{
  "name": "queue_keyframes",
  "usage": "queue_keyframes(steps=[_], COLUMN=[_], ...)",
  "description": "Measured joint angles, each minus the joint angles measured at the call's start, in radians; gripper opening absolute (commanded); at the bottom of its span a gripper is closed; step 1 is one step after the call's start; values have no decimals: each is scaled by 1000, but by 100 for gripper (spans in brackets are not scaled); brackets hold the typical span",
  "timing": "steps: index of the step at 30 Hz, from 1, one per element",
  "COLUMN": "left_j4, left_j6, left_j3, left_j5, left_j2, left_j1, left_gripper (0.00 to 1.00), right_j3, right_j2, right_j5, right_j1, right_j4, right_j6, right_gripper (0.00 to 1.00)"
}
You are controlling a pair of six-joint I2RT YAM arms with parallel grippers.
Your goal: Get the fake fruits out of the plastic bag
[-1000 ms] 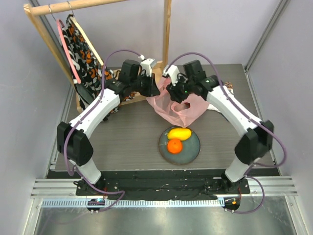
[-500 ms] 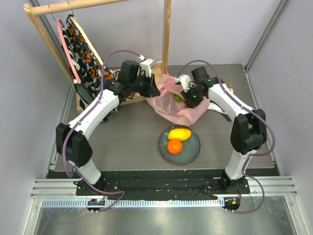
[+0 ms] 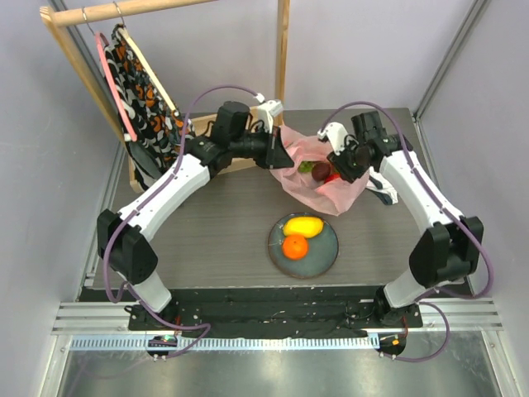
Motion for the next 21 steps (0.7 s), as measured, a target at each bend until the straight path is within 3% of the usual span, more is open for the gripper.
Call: queue_keyframes(steps=[6, 11, 13, 14, 16, 18, 21], left_j4=[-14, -17, -23, -26, -29, -30, -33], left_j6=[40, 50, 55, 61, 69, 75, 87], left_j3=[0, 0, 0, 0, -1, -2, -8], left_j5=[-7, -25, -33, -38, -41, -46, -50], left_j2=[1, 1, 1, 1, 1, 1, 1], left_j1=[-63, -62, -61, -61, -61, -61, -61], left_gripper=[0, 0, 0, 0, 0, 0, 0], right_j3=[-19, -101, -111, -113, -113, -113, -108], right_j2=[-119, -67, -11, 21, 71, 97, 106], right_j5=[-58, -65, -48, -42, -26, -13, 12], right_j1=[177, 196, 191, 187, 184, 181, 178], right_j4=[51, 132, 163, 181, 216, 244, 279], right_j6=[-25, -17, 1, 13, 40, 64, 90], right_gripper=[40, 37, 42, 54, 63, 70, 73])
